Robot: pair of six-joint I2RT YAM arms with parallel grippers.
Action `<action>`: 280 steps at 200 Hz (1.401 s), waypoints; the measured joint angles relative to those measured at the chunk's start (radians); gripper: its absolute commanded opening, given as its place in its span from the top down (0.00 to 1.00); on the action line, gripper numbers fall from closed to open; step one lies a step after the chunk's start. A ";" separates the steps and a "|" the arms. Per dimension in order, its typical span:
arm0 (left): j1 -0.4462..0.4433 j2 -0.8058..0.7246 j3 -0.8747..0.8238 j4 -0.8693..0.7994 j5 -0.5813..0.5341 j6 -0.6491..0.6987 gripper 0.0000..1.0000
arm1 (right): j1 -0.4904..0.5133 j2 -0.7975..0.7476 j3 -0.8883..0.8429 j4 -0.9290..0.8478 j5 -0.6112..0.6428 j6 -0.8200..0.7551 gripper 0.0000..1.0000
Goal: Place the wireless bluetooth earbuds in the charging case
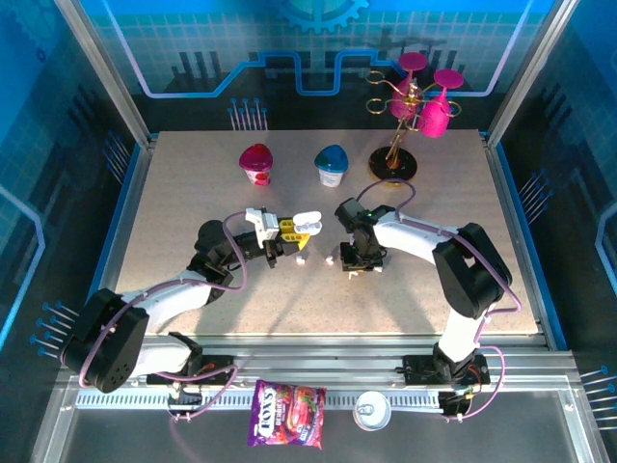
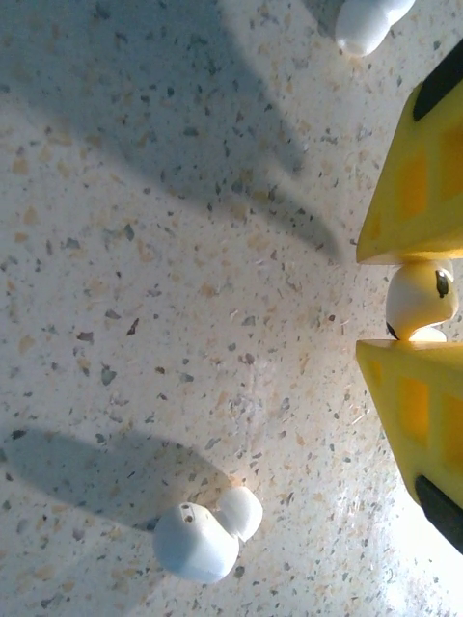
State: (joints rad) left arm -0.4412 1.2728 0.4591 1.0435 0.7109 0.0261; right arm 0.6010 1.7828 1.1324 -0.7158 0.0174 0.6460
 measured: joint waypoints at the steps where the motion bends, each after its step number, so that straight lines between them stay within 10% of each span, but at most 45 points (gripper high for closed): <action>1: 0.000 0.000 0.000 0.000 0.000 0.000 1.00 | 0.000 0.001 0.000 0.000 0.000 -0.001 0.75; 134: 0.000 0.022 0.003 0.001 0.000 0.000 1.00 | 0.027 0.035 0.028 -0.060 0.051 0.009 0.56; 280: 0.000 0.029 0.003 0.001 0.000 0.000 1.00 | 0.055 0.124 0.117 -0.133 0.053 0.084 0.69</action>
State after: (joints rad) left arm -0.4412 1.3022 0.4625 1.0447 0.7109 0.0257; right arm 0.6556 1.9072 1.2499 -0.8490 0.0708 0.7303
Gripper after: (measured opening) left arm 0.186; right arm 0.324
